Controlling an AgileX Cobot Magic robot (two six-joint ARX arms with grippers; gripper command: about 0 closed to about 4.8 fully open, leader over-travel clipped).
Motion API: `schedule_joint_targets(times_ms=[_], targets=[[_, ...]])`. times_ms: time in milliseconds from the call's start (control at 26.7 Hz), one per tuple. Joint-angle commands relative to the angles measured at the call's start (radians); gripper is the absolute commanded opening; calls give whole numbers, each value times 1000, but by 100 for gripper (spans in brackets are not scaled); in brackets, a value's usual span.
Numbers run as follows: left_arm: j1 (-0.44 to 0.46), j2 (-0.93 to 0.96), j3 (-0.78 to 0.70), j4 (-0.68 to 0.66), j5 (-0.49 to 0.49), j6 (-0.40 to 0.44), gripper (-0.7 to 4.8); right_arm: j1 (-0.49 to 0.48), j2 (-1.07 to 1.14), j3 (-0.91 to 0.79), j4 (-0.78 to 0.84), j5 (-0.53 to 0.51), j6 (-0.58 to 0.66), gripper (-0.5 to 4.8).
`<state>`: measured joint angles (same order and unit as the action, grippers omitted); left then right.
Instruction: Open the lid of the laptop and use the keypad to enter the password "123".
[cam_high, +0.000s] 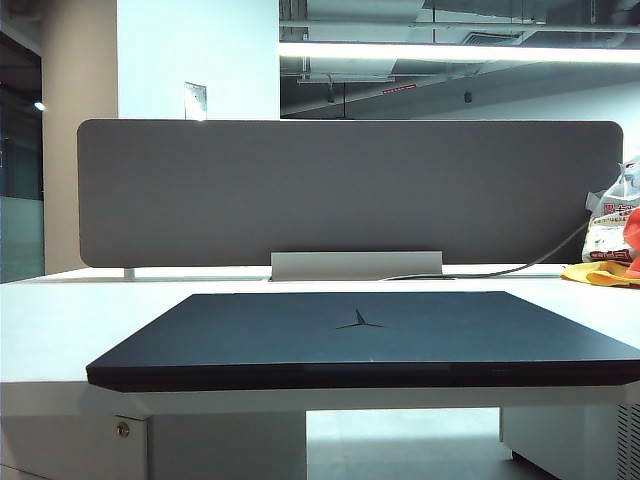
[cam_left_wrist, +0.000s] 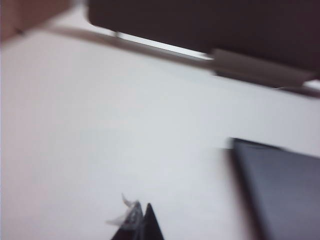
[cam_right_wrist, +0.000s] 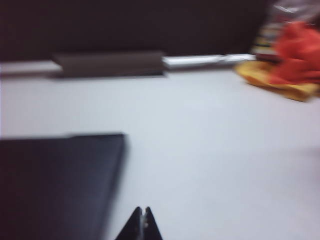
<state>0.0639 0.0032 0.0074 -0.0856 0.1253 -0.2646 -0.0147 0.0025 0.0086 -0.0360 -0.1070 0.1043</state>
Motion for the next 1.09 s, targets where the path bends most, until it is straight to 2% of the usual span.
schedule_joint_targets(times_ms=[37,75,112,150,225,337,487,675,787,900,975,1012,1087], targets=[[-2,0,0,21,143,-201,-5,1,0,-3,94,-76,76,-1],[-2,0,0,20,242,-216,-5,1,0,-3,110,-90,93,-1],[-3,0,0,19,298,-216,-6,1,0,-3,122,-106,114,-1],[-10,0,0,12,360,-229,-6,1,0,-3,145,-140,190,0],[-44,0,2,-21,370,-279,-6,1,0,-3,170,-162,295,-1],[-123,0,2,-40,360,-333,-6,1,0,0,174,-180,382,-2],[-316,1,3,-58,267,-429,-5,2,0,5,128,-231,432,-5],[-570,61,6,-77,153,-507,-5,18,0,80,-23,-219,446,-5],[-740,183,46,-68,60,-529,-6,52,10,125,-63,-205,446,-6],[-841,345,97,18,43,-532,-5,84,39,134,-103,-195,446,-5],[-887,490,156,56,43,-537,69,109,52,137,-127,-181,446,-5],[-907,599,200,77,46,-540,149,124,53,137,-150,-171,446,-5],[-911,766,264,101,85,-564,161,139,53,137,-196,-171,446,-5]])
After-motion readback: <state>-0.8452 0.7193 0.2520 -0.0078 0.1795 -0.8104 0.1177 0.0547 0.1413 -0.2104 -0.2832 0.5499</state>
